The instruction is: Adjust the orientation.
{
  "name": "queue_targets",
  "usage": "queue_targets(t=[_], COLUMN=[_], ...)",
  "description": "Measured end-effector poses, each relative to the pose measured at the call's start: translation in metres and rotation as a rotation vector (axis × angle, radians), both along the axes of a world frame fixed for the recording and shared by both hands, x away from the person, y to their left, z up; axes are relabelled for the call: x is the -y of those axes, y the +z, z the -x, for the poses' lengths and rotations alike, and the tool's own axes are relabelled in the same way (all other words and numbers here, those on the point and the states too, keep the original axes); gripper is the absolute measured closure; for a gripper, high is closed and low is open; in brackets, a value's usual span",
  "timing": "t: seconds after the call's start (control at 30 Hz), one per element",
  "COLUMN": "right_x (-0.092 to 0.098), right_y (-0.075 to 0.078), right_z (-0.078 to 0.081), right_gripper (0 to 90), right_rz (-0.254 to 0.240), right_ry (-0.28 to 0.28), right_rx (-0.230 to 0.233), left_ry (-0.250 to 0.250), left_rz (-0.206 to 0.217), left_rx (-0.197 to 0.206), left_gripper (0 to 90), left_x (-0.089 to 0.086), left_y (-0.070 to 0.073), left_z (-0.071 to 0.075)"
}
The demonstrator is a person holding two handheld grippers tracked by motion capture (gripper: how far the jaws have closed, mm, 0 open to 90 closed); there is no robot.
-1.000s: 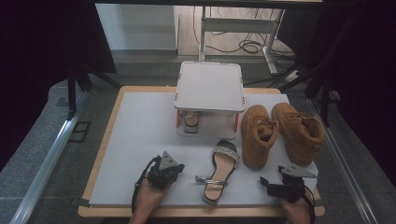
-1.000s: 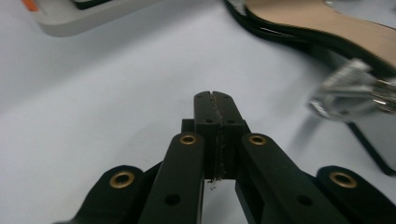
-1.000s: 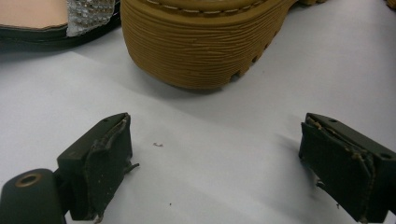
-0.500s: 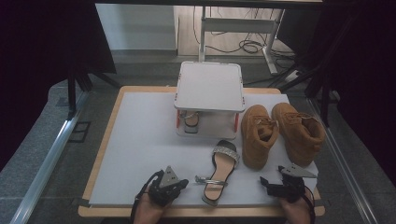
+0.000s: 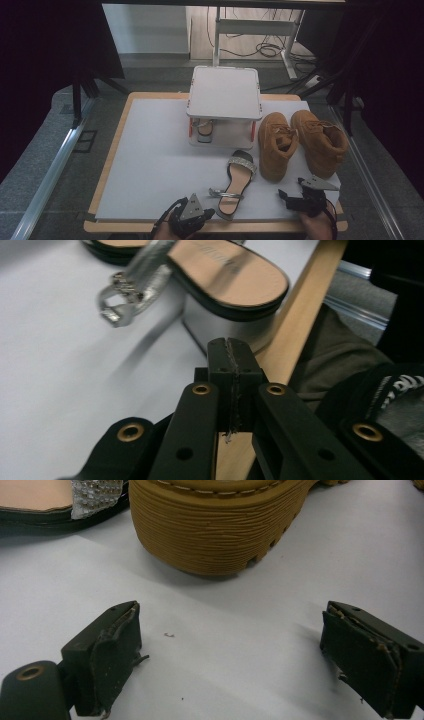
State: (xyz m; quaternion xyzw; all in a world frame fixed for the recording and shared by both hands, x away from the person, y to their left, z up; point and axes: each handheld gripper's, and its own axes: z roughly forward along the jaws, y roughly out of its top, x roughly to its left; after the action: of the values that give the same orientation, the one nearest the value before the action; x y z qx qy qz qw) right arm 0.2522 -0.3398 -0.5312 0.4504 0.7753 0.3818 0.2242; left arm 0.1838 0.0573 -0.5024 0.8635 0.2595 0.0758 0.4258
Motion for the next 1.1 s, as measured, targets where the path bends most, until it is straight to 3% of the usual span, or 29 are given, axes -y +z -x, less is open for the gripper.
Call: queue_targets(t=[0.33,0.6,0.83,1.1], right_x=[0.000,0.000,0.000,0.000], right_y=[0.000,0.000,0.000,0.000], right_z=[0.000,0.000,0.000,0.000], right_gripper=[9.8,9.8,9.8,9.8], right_rz=[0.000,0.000,0.001,0.000], right_ry=[0.000,0.000,0.001,0.000], right_rx=[0.000,0.000,0.001,0.000], left_ry=[-0.067,-0.083,-0.080,-0.038], left_rz=[0.008,0.016,0.003,0.002], left_rx=[-0.014,-0.018,-0.018,-0.034], left_gripper=[89.5,89.5,89.6,89.6], left_x=[0.020,0.033,0.027,0.010], left_y=[-0.005,-0.007,-0.006,-0.005], left_z=[0.005,0.003,0.000,-0.009])
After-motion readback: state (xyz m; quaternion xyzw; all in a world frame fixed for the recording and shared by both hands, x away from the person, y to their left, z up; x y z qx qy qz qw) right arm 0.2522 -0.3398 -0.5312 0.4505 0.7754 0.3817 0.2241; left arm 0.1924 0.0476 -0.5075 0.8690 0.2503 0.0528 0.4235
